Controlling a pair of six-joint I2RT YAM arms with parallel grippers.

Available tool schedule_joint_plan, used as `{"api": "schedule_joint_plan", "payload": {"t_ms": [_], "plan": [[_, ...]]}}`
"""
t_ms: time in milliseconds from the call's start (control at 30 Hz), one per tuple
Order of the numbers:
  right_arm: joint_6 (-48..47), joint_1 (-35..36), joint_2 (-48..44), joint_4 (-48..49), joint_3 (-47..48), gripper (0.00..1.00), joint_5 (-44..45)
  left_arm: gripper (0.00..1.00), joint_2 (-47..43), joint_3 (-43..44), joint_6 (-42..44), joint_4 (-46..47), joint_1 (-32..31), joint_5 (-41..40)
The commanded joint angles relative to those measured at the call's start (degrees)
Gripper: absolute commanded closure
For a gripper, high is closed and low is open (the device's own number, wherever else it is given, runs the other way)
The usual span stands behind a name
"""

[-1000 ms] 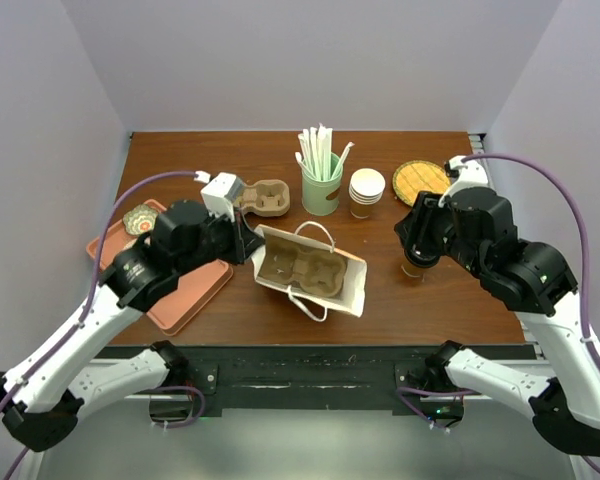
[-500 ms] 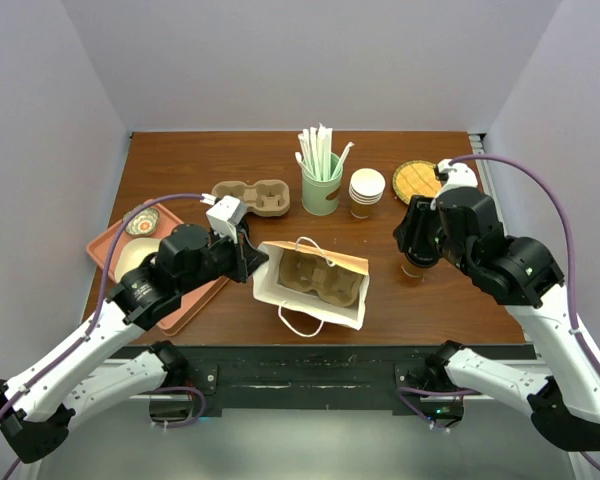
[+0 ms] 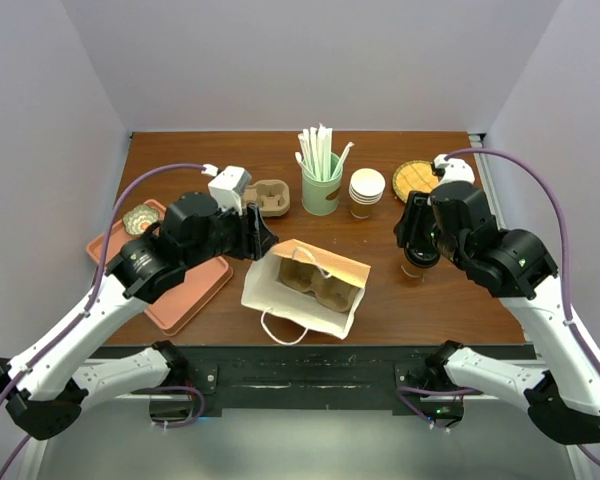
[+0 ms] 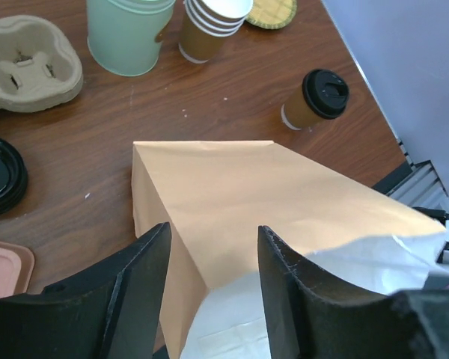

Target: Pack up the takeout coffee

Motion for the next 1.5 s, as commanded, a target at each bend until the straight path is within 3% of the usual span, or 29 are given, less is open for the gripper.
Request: {"api": "schedule_joint_plan", "payload": {"t_ms": [0,167,433,600,733,900,1100,1133,1233,1467], "plan": [[1.6,0.2,0.9,-1.4,3.8,0.52,3.3,0.45,3.8,5.6,-0.3,-6.6,-0.1,-2.7],[2.0,0.2,1.0,-1.5,5.2,0.53,2.4,0.45,5.8,7.1,0.4,-9.0,-0.1,-2.5],[1.8,0.2,1.4,0.2,-0.6,0.52,-19.0,0.44,7.7,8.9,-1.4,-9.4,-0.1,-4.4],[1.1,2.1,-2.3,7.5,-8.9,0.52,-28.8,0.40,9.4,11.1,-1.8,-13.4,0.0,-8.6],[1.9,9.7,-8.0,8.9,-14.4,0.52,-24.3,0.37,10.9,9.5,-1.3,-16.4,3.7,-11.4],[6.8,20.0,-9.1,13.6,-22.4,0.53,-19.3,0.37,12.0,5.6,-0.4,-16.3,13.5,-3.5],[8.3,43.1,0.6,20.1,-20.4,0.49,-8.2,0.34,13.7,4.9,-0.7,-17.5,16.1,-0.8],[7.9,50.4,2.6,19.6,-19.6,0.48,-2.7,0.34,13.7,4.5,-0.9,-18.0,16.8,-0.6],[8.8,61.4,7.2,17.3,-16.7,0.44,6.2,0.34,12.6,2.1,-2.2,-17.8,18.6,-0.7],[16.8,81.2,14.6,17.5,-14.8,0.33,24.7,0.34,10.7,-0.1,-3.1,-15.5,19.2,0.8]]}}
